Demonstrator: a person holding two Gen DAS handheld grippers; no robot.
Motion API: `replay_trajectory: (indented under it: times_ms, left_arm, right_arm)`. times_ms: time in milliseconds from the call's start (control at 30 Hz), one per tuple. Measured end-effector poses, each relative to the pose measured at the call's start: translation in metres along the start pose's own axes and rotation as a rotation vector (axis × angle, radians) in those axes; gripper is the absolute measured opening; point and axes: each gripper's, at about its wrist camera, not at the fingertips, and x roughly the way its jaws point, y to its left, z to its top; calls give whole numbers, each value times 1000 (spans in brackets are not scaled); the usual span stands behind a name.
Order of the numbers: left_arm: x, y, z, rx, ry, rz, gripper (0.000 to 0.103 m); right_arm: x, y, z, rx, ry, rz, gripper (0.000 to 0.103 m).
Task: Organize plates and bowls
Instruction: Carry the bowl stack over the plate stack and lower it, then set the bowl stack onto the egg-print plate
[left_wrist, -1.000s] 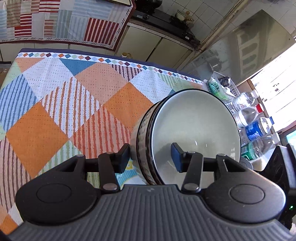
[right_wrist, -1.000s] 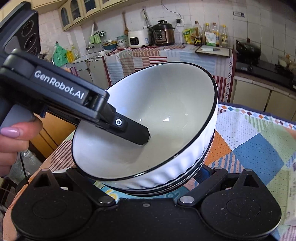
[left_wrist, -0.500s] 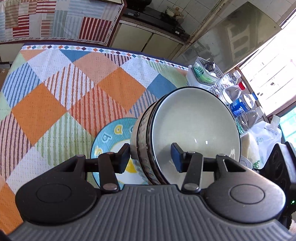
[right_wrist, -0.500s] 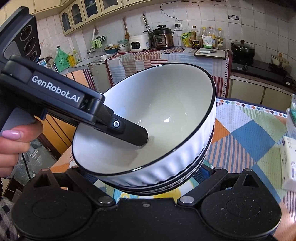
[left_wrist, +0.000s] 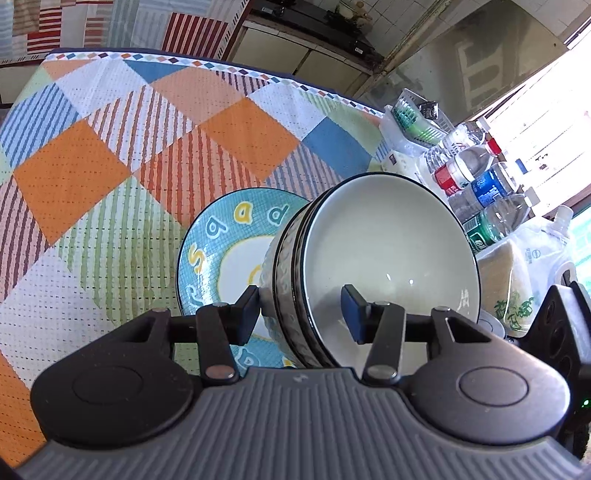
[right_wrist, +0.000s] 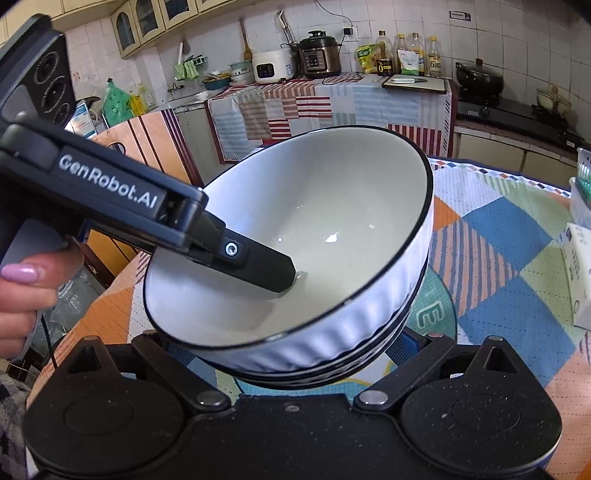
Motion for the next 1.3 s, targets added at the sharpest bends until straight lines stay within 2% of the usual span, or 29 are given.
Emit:
replay_trajectory:
  times_ms: [367, 667, 1033, 1300]
  left_arm:
    - [27, 25, -9, -50, -15, -1, 46]
    - [47, 34, -8, -68, 4, 16, 46]
    - [52, 43, -10, -119, -15, -17, 46]
    - [49, 43, -11, -133, -27, -8, 46]
  right_arm:
    - [27, -3, -10, -68, 30, -12, 100]
    - [41, -8, -15, -94, 66, -10, 100]
    - [47, -8, -15, -109, 56, -34, 100]
    - [47, -6, -17, -127, 48, -61, 100]
